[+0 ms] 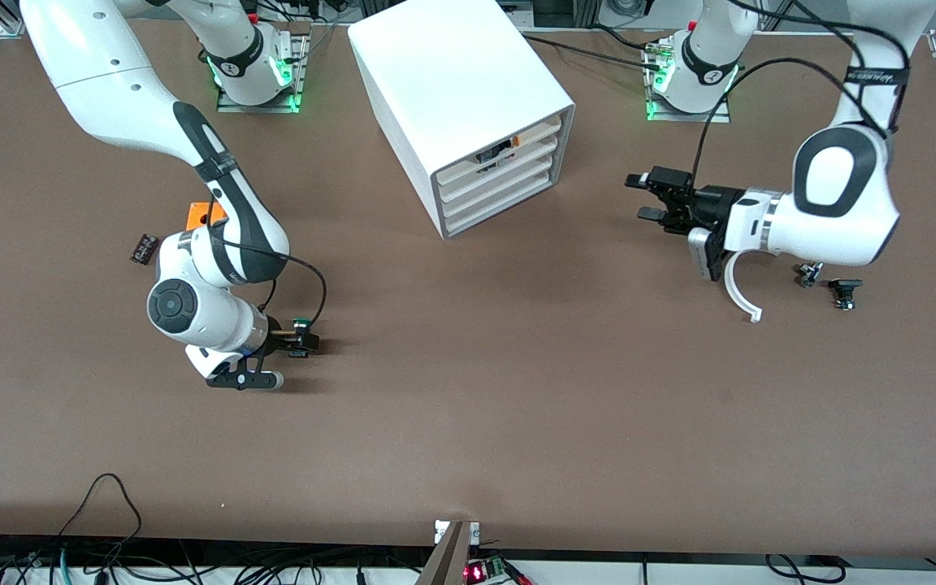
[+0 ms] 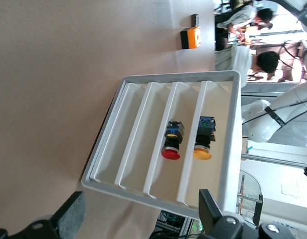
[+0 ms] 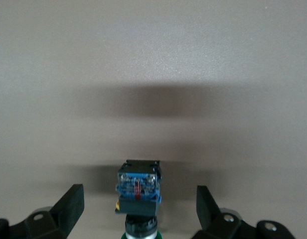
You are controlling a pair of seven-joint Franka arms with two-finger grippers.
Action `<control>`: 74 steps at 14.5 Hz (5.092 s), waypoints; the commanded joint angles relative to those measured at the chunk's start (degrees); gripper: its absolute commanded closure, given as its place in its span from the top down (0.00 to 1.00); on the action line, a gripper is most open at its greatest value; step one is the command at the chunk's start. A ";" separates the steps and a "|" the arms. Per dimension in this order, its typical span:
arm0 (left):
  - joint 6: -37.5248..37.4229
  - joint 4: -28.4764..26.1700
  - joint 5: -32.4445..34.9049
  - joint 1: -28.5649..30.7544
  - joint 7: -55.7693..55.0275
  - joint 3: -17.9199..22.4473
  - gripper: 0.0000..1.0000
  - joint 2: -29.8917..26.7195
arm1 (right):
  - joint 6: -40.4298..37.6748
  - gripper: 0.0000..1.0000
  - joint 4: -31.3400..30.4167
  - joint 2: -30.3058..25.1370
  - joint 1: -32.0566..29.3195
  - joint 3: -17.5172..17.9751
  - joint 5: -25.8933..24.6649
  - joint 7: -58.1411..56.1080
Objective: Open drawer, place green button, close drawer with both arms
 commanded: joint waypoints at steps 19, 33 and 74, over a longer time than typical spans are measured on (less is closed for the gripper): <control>7.10 -7.47 -21.10 -1.95 32.33 -9.59 0.41 21.12 | -6.64 0.00 5.27 0.25 1.12 -0.04 -0.55 0.49; 8.51 -10.98 -29.10 -8.27 32.50 -9.85 0.37 23.06 | -35.32 0.00 28.66 0.34 7.96 -0.04 -0.46 15.50; 4.12 10.62 -14.18 -4.77 8.36 4.03 1.00 24.03 | -11.17 0.00 30.78 8.78 40.57 -0.83 -5.91 104.81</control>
